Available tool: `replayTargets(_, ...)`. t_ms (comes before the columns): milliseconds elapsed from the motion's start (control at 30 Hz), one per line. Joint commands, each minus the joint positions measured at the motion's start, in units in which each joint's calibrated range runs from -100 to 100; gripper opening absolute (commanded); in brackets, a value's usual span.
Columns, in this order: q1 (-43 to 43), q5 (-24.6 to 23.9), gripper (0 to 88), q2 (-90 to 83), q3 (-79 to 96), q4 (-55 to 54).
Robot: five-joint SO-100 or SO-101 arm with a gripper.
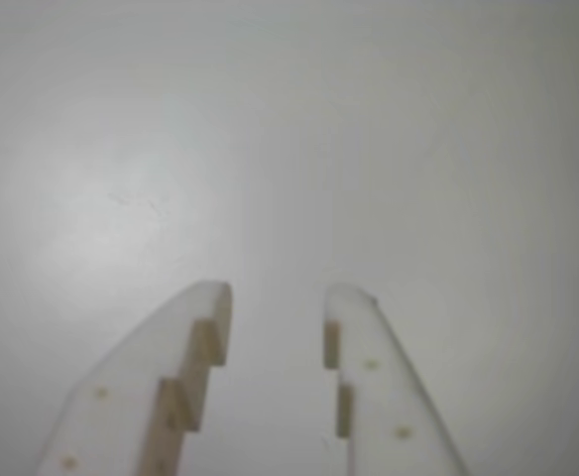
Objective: Pick the red roll and drop it in the blue box
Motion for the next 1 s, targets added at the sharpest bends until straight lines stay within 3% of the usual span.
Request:
replayTargets(0, -1.9, 0.3, 8.2, -0.9, 0.9, -1.3)
replayTargets(633, -3.9, -0.2, 7.6, -5.5, 0.9, -0.7)
replayTargets(833, -3.8, -0.3, 0.7, -5.4, 0.9, -0.6)
replayTargets(967, -3.8, 0.1, 0.7, -5.3, 0.9, -0.6)
